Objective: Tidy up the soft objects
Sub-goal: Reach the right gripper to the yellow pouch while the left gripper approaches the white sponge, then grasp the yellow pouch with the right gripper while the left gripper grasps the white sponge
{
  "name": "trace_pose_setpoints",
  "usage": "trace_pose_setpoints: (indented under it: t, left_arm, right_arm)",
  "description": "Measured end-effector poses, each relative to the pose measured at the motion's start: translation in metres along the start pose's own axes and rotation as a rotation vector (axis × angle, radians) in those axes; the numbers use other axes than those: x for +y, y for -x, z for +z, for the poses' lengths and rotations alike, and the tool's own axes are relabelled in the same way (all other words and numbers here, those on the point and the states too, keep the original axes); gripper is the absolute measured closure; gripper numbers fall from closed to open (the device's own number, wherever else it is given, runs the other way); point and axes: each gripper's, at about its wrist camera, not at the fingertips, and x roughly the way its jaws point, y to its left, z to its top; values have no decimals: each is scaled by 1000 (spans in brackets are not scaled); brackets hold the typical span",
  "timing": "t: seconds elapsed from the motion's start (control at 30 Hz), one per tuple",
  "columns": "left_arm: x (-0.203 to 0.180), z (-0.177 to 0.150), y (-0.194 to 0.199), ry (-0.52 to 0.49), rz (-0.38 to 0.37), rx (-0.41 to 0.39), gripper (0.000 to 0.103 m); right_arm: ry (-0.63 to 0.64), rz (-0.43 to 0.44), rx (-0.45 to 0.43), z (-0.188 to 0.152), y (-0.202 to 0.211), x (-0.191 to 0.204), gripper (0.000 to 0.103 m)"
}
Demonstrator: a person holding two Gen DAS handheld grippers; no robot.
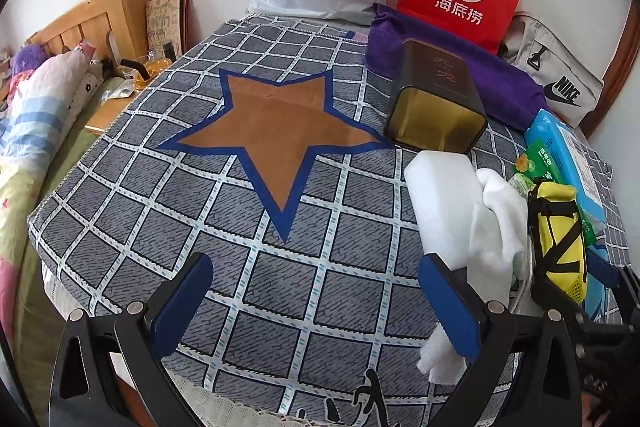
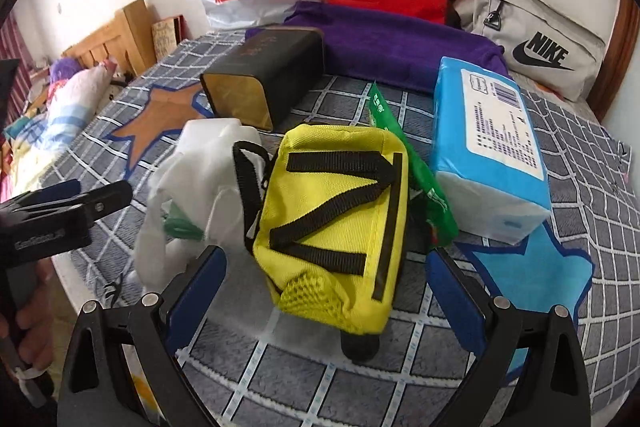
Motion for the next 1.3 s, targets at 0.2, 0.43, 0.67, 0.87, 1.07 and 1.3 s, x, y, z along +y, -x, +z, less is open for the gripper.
trace_pose_setpoints:
  t: [0.2, 0.43, 0.67, 0.87, 1.07, 1.3]
  left_arm:
    - [12, -1, 1, 29, -1, 1, 0]
    - [6, 1, 10, 23, -21, -14, 0]
    - [-9, -2, 17, -3, -42, -13, 0]
    - [-18, 4, 15, -8, -47, -14, 0]
    - [-25, 11, 4, -10, -31, 3, 0]
    - [-23, 15, 1, -13, -6, 8, 0]
  right_arm:
    - [27, 3, -48, 1, 4, 1, 29]
    - [-15, 93, -85, -7, 35, -4, 30]
    - [-33, 92, -113, -23, 59, -12, 30]
    - [-79, 100, -103, -41, 74, -39, 63]
    - [-111, 79, -30, -59, 44, -59, 63]
    - [-101, 37, 3, -63, 34, -70, 28]
